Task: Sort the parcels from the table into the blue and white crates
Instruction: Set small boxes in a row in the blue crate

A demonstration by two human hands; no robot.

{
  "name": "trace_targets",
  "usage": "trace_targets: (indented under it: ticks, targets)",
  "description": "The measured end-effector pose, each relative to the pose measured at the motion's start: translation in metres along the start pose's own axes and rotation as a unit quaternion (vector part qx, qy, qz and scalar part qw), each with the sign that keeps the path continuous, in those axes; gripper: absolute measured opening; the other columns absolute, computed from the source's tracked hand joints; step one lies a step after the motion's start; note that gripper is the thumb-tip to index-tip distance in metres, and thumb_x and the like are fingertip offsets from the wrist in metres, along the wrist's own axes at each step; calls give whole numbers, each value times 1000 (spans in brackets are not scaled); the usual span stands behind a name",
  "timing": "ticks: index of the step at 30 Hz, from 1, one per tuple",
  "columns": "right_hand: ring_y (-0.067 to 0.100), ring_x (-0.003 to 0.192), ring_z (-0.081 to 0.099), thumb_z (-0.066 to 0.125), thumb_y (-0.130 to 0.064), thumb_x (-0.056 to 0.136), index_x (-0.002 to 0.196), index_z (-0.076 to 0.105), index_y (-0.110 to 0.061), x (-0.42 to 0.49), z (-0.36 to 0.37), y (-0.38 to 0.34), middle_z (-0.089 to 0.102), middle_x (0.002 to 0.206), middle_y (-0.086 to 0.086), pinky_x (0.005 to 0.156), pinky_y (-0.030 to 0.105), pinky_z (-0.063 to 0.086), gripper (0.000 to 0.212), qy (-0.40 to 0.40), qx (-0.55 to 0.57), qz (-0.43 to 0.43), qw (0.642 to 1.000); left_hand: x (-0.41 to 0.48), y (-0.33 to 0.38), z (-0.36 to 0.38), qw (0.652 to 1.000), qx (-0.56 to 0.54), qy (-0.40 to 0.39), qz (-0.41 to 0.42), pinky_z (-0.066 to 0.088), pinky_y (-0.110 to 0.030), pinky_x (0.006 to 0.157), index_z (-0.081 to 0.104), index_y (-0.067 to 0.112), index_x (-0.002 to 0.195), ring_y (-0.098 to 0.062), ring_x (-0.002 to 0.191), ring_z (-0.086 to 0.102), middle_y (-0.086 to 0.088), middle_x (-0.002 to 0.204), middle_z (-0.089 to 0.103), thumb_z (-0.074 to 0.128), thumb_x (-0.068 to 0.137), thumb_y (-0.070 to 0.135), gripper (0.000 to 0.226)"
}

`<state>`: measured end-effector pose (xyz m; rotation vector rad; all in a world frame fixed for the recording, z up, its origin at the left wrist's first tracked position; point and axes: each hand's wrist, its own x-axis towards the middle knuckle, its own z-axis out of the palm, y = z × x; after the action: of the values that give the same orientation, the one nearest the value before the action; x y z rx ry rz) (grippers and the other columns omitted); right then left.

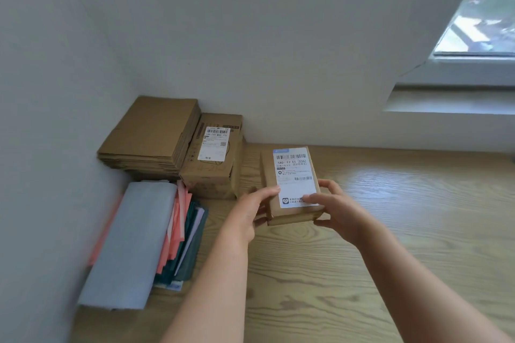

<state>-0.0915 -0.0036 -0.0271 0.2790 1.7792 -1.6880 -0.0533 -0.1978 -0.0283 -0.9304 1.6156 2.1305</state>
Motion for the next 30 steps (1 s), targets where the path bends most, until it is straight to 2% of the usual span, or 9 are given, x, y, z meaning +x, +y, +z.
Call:
trace_targets:
  ticks: [3, 7, 11, 14, 20, 23, 26, 28, 30]
  targets:
    - [21, 100, 67, 72, -11, 82, 129, 49, -31, -10, 0, 2, 73, 115, -1, 98, 43, 46, 56, -16, 12, -25, 999, -8, -2, -7, 999, -9, -31, 23, 47, -33, 84, 68, 14, 118, -21, 96, 65, -8, 112, 74, 80, 77, 23, 44]
    - [25, 113, 66, 72, -8, 76, 138, 45, -33, -19, 6, 8, 73, 116, -1, 110, 49, 41, 71, -48, 6, -40, 998, -13, -5, -13, 997, -38, -52, 42, 43, -36, 97, 62, 21, 129, -24, 108, 65, -6, 111, 75, 85, 52, 20, 80]
    - [27, 115, 65, 65, -3, 83, 141, 43, -32, -27, 10, 14, 73, 116, -1, 109, 47, 42, 68, -50, 16, -51, 997, -16, -11, -19, 996, -47, -67, 46, 43, -37, 100, 60, 22, 131, -23, 107, 65, -5, 110, 76, 84, 64, 11, 72]
    - [28, 114, 65, 69, -9, 74, 140, 43, -31, -35, 9, 20, 73, 116, -2, 108, 47, 43, 75, -40, 23, -58, 997, -19, -14, -16, 994, -46, -83, 46, 43, -37, 100, 60, 23, 131, -22, 107, 65, -5, 110, 76, 79, 74, 6, 62]
    - [22, 113, 66, 71, -18, 66, 138, 46, -33, -56, -15, 46, 72, 116, -5, 105, 43, 42, 78, 22, 51, -51, 997, -10, -32, 17, 991, 10, -128, 23, 42, -35, 96, 59, 23, 132, -21, 101, 65, -4, 107, 76, 85, 48, 21, 88]
    - [15, 115, 64, 75, -35, 68, 139, 46, -38, -80, -37, 65, 71, 118, -10, 108, 42, 39, 77, 61, 73, -30, 995, -15, -46, 50, 987, 47, -154, 6, 40, -38, 101, 59, 23, 131, -20, 101, 63, -2, 104, 76, 85, 36, 31, 98]
    - [16, 117, 63, 78, -55, 63, 136, 49, -38, -103, -66, 81, 70, 120, -11, 112, 50, 36, 80, 112, 90, -32, 989, -26, -63, 88, 977, 80, -197, -3, 42, -37, 97, 61, 23, 118, -18, 97, 63, 1, 99, 76, 83, 39, 32, 83]
    - [15, 117, 63, 75, -56, 67, 132, 52, -36, -122, -90, 90, 70, 120, -11, 110, 48, 37, 72, 149, 96, -33, 984, -35, -74, 119, 965, 114, -238, -3, 43, -33, 87, 64, 22, 116, -15, 93, 62, 6, 98, 76, 80, 51, 30, 68]
    - [14, 114, 63, 74, -50, 74, 130, 54, -33, -143, -117, 101, 71, 118, -10, 104, 45, 40, 61, 179, 112, -34, 977, -46, -84, 153, 952, 151, -267, -2, 43, -32, 84, 67, 21, 116, -14, 91, 62, 8, 102, 75, 75, 60, 30, 57]
